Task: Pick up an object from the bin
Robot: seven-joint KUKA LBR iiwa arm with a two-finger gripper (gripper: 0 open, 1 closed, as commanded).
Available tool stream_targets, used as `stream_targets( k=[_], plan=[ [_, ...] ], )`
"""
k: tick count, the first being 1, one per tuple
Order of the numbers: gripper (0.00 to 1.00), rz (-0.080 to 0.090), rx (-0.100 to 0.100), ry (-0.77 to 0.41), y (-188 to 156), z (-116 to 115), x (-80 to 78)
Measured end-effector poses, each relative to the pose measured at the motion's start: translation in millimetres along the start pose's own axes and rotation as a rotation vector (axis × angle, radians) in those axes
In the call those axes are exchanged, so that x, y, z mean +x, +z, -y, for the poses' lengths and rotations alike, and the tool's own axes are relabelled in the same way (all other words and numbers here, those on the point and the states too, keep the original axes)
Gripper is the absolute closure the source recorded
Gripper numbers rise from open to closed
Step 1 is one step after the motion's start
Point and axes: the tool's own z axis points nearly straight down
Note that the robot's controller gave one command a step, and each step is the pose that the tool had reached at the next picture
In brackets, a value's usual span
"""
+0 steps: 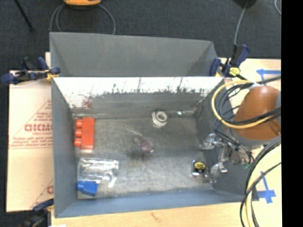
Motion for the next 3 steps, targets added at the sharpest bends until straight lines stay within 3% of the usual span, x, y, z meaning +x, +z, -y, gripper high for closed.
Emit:
stream_targets(
  k=[1, 2, 3],
  plan=[
    [0.00, 0.010, 0.001, -0.048, 15.9, 0.4, 1.9],
    [1.00, 0.014, 0.004, -0.051, 13.8, 1.5, 0.6],
    [0.00, 0.010, 0.003, -0.053, 15.7, 1.2, 1.9]
  ],
)
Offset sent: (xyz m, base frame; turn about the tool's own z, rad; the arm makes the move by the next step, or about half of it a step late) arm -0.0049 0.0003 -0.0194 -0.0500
